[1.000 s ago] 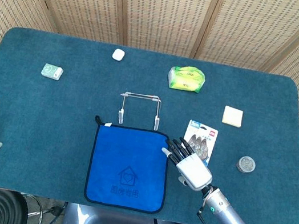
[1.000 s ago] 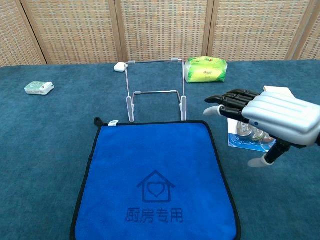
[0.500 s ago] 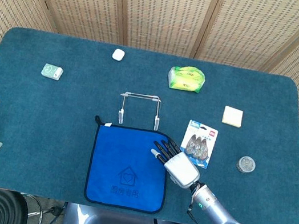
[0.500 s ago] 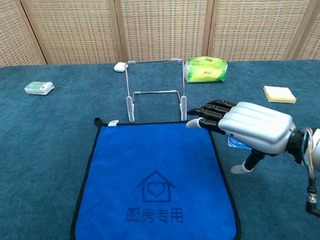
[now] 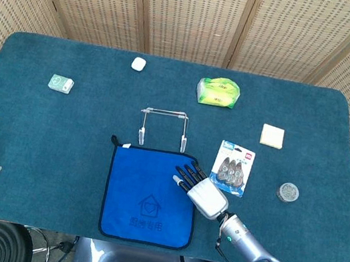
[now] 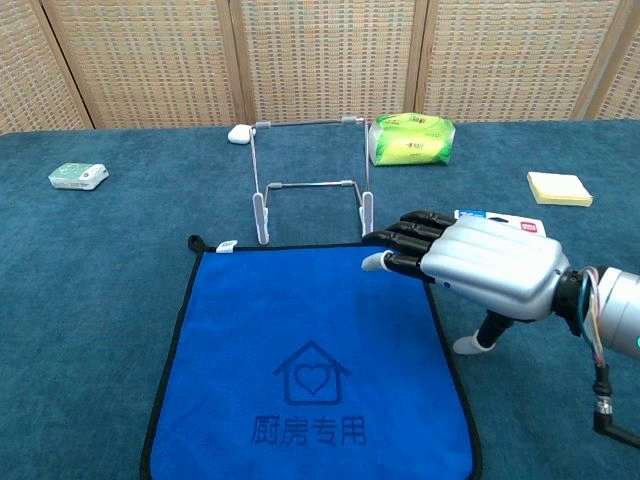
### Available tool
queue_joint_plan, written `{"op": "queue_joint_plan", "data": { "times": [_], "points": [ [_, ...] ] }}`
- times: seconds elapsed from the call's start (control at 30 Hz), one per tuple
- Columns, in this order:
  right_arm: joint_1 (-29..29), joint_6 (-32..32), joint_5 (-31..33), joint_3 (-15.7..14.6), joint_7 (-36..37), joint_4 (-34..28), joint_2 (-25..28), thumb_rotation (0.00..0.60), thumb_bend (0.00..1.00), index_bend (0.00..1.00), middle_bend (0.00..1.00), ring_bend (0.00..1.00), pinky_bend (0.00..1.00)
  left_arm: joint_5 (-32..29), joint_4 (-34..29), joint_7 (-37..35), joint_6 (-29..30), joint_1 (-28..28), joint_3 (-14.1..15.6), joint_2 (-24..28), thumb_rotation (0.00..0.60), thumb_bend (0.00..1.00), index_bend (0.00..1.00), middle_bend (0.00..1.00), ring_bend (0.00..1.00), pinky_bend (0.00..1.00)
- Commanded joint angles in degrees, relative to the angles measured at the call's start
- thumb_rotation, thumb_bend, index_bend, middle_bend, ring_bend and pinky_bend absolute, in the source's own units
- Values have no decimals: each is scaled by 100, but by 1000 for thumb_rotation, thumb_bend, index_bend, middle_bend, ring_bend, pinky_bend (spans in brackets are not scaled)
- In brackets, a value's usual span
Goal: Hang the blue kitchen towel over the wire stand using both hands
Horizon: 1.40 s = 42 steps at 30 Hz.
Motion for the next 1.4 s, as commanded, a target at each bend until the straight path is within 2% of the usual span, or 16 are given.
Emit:
{"op": "queue_joint_plan", "data": {
  "times": [0.03,0.43,0.57,0.63,0.77,0.87,1.13,1.4],
  "points": [
    [29,-4,8,-27,-28,32,-60,600,0,114,30,0,0,-3,-1,-6,-7,-2,2,4,600,0,0,0,0,0],
    [160,-59,194,46,-100,14,-355,600,0,130,40,0,3,-37,-7,-46,-30,-6,-7,25,600,0,0,0,0,0],
    [184,-79,270,81,-136,24,-425,600,6,172,49,0,7,-37,-8,-64,-32,-5,-6,33,600,0,0,0,0,0],
    [196,-58,297,97,-110,28,-453,600,74,219,58,0,13,-42,-10,-85,-32,-3,-9,41,600,0,0,0,0,0],
    [216,7,263,64,-50,48,-469,600,298,323,83,0,31,-54,-10,-113,-44,-6,-13,52,600,0,0,0,0,0],
    [231,61,225,36,7,82,-490,600,416,345,92,0,36,-57,-8,-132,-52,-8,-13,58,600,0,0,0,0,0],
    [270,20,300,43,-31,129,-575,600,516,375,98,0,36,-41,-15,-155,-65,-13,-2,66,600,0,0,0,0,0],
    [292,62,337,44,12,211,-647,600,517,554,109,0,46,-53,19,-181,-158,-51,11,59,600,0,0,0,0,0]
  ]
}}
